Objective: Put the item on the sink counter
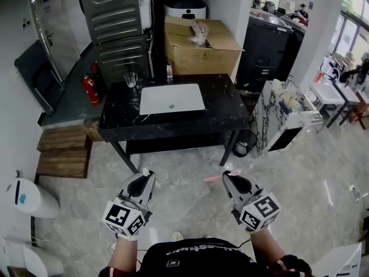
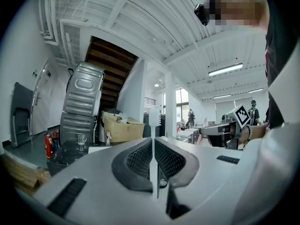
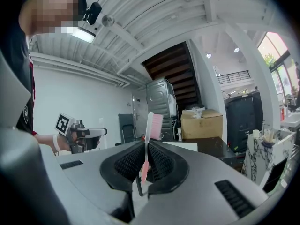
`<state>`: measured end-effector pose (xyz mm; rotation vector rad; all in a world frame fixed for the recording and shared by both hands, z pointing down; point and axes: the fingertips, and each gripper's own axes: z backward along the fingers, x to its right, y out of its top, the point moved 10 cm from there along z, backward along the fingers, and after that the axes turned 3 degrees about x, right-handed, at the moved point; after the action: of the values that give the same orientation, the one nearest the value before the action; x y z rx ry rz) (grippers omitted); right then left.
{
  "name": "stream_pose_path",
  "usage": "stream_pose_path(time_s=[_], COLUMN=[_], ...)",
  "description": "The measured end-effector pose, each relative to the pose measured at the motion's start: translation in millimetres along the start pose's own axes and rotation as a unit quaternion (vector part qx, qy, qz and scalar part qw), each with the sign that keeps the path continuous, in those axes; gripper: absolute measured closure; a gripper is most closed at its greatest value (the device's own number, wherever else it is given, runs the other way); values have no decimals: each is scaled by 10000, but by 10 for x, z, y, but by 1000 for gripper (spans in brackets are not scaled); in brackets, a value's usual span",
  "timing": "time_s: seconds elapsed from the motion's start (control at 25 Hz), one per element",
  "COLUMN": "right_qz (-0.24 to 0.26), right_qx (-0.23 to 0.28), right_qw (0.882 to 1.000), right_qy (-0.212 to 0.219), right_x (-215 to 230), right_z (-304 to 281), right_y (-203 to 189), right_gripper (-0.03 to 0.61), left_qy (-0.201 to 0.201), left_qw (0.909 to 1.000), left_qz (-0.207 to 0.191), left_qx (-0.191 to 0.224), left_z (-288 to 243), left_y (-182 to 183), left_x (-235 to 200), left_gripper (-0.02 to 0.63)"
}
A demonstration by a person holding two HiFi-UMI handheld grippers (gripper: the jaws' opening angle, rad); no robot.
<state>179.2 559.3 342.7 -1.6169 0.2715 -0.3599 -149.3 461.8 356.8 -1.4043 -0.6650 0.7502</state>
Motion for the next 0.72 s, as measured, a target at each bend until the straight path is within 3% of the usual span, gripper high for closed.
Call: stream_pose_path(time_s=[0.4, 0.72], right_qz=[150, 214], right_qx=[151, -72], right_qw=[9996, 9992], right_qy=[-169, -334], right_x=[-263, -309], right_z=[-493, -683], right_y=[16, -31], right_gripper=[528, 528], left_qy=[-231, -393], left_qw=[9997, 9991], left_qz=[11, 140], left_qx=[16, 63], left_z=[85, -8], left_y=[-60, -117], left_x=[-551, -864], left_gripper=[590, 591])
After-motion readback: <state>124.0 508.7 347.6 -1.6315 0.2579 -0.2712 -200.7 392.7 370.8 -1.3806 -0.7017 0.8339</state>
